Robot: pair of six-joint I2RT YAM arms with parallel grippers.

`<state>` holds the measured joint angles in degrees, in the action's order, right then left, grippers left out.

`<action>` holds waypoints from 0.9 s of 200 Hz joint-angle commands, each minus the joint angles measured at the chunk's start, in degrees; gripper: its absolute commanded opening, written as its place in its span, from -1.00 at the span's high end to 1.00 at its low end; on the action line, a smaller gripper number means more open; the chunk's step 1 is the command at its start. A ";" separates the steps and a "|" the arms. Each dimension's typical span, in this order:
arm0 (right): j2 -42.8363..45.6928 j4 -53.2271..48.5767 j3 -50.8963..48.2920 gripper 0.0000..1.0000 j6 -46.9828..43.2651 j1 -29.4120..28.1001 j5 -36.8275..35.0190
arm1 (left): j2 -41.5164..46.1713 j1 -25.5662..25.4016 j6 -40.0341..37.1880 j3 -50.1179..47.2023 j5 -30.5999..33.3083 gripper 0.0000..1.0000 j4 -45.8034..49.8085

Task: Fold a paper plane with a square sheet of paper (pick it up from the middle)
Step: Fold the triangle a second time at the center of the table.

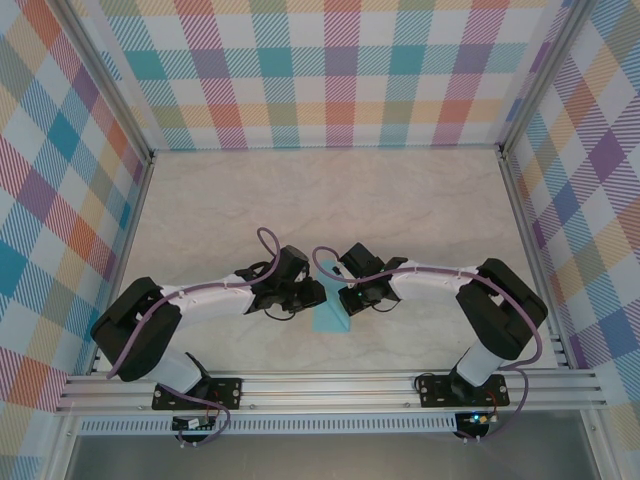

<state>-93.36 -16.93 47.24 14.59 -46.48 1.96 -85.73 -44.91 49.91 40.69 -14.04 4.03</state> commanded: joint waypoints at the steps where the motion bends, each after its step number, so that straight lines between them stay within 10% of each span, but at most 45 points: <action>1: 1.48 -0.81 -0.85 0.86 0.96 0.35 -0.11 | -0.73 -0.70 1.29 1.33 0.08 0.48 -1.42; 180: 0.07 0.33 -1.10 0.86 1.14 0.36 0.24 | -7.88 -0.62 12.95 -1.58 -0.02 0.58 -16.40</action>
<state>-93.17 -16.53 46.94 14.83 -46.48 1.93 -92.31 -44.93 62.24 40.21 -14.09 -10.81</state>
